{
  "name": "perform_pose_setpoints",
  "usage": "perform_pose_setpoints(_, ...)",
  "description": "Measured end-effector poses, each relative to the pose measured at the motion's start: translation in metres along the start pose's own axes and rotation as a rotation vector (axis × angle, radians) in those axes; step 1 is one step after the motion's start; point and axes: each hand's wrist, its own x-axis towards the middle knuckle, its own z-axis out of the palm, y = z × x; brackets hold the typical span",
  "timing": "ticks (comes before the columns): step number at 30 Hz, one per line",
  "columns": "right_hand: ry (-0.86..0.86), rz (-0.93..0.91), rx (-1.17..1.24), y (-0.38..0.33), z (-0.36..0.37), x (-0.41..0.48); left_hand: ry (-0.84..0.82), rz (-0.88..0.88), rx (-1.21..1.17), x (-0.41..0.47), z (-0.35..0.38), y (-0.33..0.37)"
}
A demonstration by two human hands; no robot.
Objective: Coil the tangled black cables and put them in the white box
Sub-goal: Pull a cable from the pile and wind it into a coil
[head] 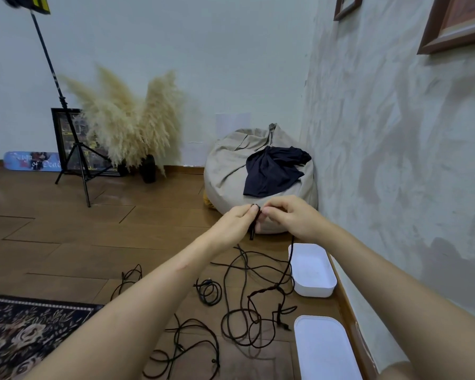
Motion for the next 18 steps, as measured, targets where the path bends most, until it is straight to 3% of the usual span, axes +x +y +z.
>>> perform_pose_setpoints(3,0.040,0.001,0.014,0.004,-0.003,0.000,-0.117,0.025,-0.002,-0.005,0.002,0.005)
perform_pose_setpoints(8,0.102,0.050,0.078,0.008,-0.003,-0.001,-0.116,0.003,0.162,-0.005,0.007,0.002)
perform_pose_setpoints(16,0.046,0.137,0.095,0.018,0.001,-0.001,0.207,-0.093,0.159,-0.005,0.008,-0.003)
perform_pose_setpoints(18,0.097,0.116,0.034,0.016,0.000,0.000,0.175,-0.086,0.157,-0.007,0.005,-0.002)
